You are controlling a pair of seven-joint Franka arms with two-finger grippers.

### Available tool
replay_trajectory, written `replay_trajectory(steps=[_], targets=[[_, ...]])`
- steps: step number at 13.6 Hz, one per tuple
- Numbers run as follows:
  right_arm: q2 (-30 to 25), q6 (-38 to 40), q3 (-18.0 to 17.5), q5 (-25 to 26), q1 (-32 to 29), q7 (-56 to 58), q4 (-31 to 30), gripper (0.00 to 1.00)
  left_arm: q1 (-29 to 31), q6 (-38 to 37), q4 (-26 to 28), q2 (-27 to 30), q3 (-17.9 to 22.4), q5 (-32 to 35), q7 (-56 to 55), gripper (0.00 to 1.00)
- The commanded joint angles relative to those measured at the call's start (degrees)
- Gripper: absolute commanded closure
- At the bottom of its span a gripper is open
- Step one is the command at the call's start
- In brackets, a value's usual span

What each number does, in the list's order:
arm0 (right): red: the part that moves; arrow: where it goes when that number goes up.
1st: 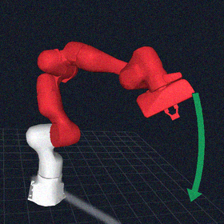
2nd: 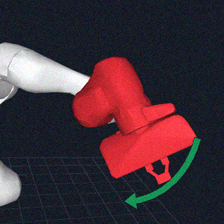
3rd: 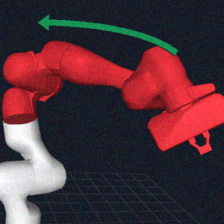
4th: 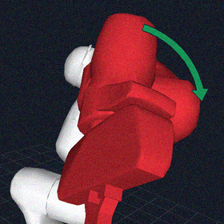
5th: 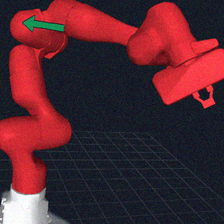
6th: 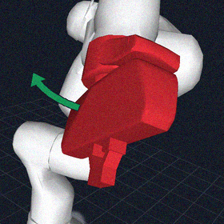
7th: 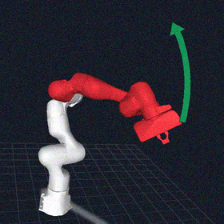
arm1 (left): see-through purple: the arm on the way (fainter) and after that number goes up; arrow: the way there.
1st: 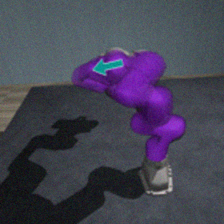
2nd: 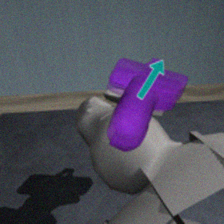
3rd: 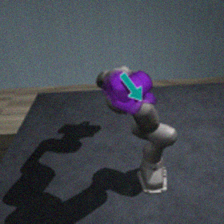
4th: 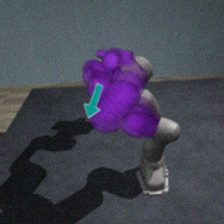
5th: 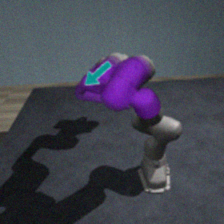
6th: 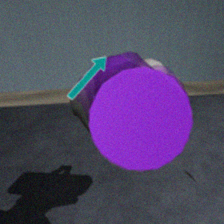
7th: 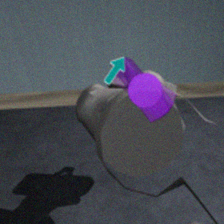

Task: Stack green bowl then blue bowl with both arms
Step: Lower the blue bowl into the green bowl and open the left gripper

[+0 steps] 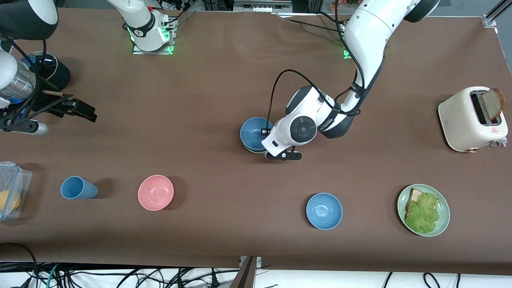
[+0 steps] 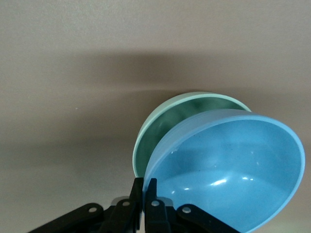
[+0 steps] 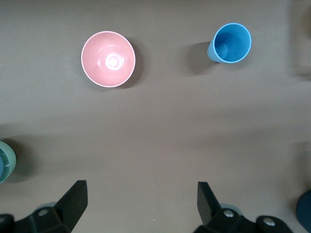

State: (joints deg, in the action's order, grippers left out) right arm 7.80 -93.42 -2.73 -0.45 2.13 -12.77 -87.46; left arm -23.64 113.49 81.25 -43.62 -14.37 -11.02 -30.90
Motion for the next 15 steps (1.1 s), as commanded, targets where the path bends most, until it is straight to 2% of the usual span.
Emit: replay_trajectory(steps=[1,2,3,4,5,10,15], targets=[[-0.9,0.3,-0.5,-0.6,-0.6,0.6,1.0,0.0,-1.1,0.5,0.0,-0.1,0.6,1.3,0.0,1.0],[-0.8,0.2,-0.8,-0.4,-0.3,0.5,1.6,0.0,-1.1,0.4,0.0,-0.2,0.6,1.3,-0.2,1.0],[-0.8,-0.1,-0.9,-0.5,-0.2,0.5,1.6,0.0,-1.1,0.3,0.0,-0.1,0.6,1.2,-0.6,0.66],[-0.8,-0.1,-1.0,-0.5,-0.2,0.6,1.7,0.0,-1.1,0.3,0.0,-0.1,0.6,1.2,-0.7,0.07],[-0.8,-0.1,-1.0,-0.5,-0.2,0.6,1.7,0.0,-1.0,0.1,0.0,0.2,0.6,1.2,-0.8,0.0],[-0.8,-0.1,-4.0,1.0,0.0,-0.1,3.2,0.0,1.5,-3.0,-0.9,3.0,0.7,1.2,-0.6,0.0],[-0.8,0.0,-3.6,1.2,-0.2,0.4,3.1,0.0,9.8,-12.3,-1.3,12.6,0.9,1.5,-0.1,0.0]])
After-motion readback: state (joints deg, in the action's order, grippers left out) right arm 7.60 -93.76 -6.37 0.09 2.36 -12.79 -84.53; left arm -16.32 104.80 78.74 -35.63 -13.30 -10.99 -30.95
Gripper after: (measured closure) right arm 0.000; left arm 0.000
